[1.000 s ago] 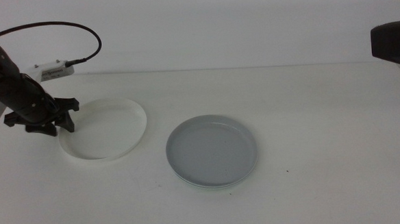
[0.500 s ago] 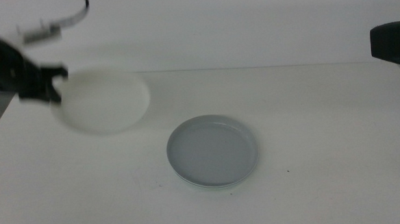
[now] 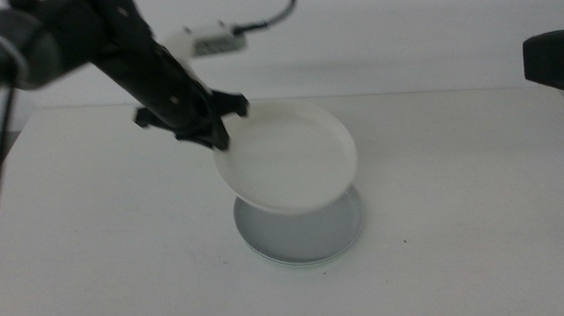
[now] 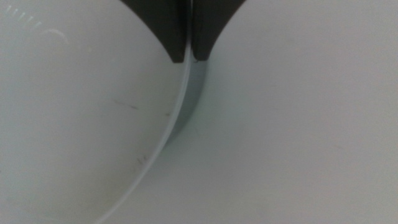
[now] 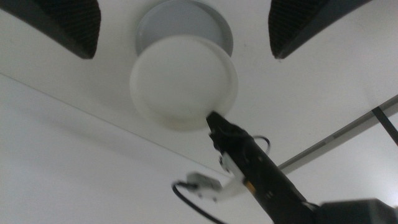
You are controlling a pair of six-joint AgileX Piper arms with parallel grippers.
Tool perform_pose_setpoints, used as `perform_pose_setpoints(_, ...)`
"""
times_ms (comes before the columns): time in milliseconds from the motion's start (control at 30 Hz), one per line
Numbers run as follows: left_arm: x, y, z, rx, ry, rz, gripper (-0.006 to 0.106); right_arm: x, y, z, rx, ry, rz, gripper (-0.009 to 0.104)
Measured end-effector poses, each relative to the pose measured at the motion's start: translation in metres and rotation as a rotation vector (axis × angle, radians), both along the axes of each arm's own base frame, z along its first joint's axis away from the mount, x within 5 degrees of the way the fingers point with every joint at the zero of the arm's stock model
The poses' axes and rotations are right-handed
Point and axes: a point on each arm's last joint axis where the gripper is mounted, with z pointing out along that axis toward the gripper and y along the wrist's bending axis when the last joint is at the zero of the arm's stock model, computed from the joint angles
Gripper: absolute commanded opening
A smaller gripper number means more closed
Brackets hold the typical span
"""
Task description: Stack the three bowls on top of each other.
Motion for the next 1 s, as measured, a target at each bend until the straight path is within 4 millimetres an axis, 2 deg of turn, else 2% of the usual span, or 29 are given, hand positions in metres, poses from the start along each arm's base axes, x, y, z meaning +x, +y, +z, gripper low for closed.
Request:
perform_pose_setpoints(100,0.003,-0.010,-0.019,0.004,0.047,-0.007,-0.002,0.000,0.000,0.000,0.000,0.000,0.000,0.092)
perform_pose_setpoints(267,0.009,-0.015,-0.048,-0.003,0.112,0.006,-0.002,0.000,0.000,0.000,0.000,0.000,0.000,0.092)
perform_pose_setpoints(433,0.013,-0.018,-0.064,-0.013,0.138,0.006,-0.001,0.000,0.000,0.000,0.000,0.000,0.000,0.092)
perform_pose_setpoints(567,0.014,-0.020,-0.068,-0.020,0.140,-0.009,0.006,0.000,0.000,0.000,0.000,0.000,0.000,0.092)
perform_pose_setpoints(667,0.014,-0.020,-0.068,-0.025,0.139,-0.014,0.020,0.000,0.000,0.000,0.000,0.000,0.000,0.092)
perform_pose_setpoints(733,0.014,-0.020,-0.068,-0.025,0.137,-0.013,0.034,0.000,0.000,0.000,0.000,0.000,0.000,0.092)
perform_pose_setpoints(833,0.011,-0.019,-0.059,-0.019,0.124,-0.034,0.061,0.000,0.000,0.000,0.000,0.000,0.000,0.092)
perform_pose_setpoints(933,0.004,-0.014,-0.031,0.009,0.053,-0.063,0.087,0.000,0.000,0.000,0.000,0.000,0.000,0.092)
perform_pose_setpoints(967,0.001,-0.009,-0.016,0.022,0.016,-0.065,0.094,0.000,0.000,0.000,0.000,0.000,0.000,0.092)
perform_pose_setpoints(1000,-0.004,-0.005,0.001,0.032,-0.022,-0.064,0.094,0.000,0.000,0.000,0.000,0.000,0.000,0.092)
